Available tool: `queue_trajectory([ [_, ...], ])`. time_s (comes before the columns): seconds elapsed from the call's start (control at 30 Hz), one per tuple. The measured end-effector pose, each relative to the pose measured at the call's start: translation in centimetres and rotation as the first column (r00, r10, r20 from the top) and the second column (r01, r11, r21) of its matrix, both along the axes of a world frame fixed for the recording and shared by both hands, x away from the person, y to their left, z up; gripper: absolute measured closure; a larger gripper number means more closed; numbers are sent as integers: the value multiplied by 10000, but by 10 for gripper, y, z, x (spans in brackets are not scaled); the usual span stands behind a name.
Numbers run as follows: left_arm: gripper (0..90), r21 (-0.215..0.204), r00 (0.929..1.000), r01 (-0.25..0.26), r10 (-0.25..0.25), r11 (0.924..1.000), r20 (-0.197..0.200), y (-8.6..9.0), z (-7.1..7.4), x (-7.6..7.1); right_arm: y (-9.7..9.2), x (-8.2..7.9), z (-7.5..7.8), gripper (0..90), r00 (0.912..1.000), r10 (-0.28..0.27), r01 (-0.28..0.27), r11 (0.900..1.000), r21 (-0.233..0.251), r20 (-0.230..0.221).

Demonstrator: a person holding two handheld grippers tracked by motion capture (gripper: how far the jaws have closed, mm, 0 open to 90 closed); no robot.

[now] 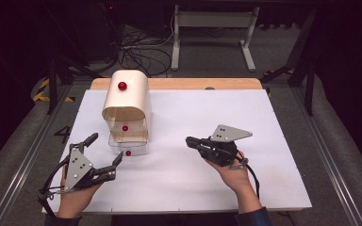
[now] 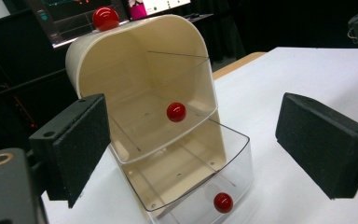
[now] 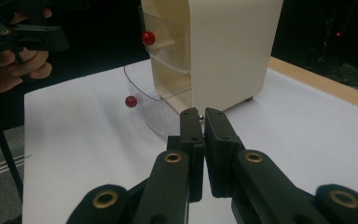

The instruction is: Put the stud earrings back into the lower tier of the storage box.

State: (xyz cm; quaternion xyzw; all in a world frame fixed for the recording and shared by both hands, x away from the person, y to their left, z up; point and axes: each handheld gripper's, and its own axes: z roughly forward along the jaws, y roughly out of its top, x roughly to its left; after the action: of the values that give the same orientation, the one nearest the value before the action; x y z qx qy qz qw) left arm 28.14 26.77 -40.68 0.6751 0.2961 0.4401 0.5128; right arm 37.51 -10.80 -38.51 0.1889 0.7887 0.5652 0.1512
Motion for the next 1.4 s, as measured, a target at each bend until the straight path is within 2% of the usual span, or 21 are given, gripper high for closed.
queue_trajectory([
  [0.27, 91, -132, 9999, 127, -128, 9998, -55, 0, 1, 0, 10, 1, 1, 870, 9987, 64, -84, 9992, 402, 502],
  [0.8, 82, -278, 9996, 266, -267, 9993, -43, 0, 2, -1, 33, 4, -2, 870, 9928, 183, -329, 9919, 1225, 1188],
  [1.4, 80, -334, 9994, 332, -334, 9989, -36, 0, 1, -1, 63, 12, -13, 869, 9908, 246, -406, 9920, 1193, 1328],
])
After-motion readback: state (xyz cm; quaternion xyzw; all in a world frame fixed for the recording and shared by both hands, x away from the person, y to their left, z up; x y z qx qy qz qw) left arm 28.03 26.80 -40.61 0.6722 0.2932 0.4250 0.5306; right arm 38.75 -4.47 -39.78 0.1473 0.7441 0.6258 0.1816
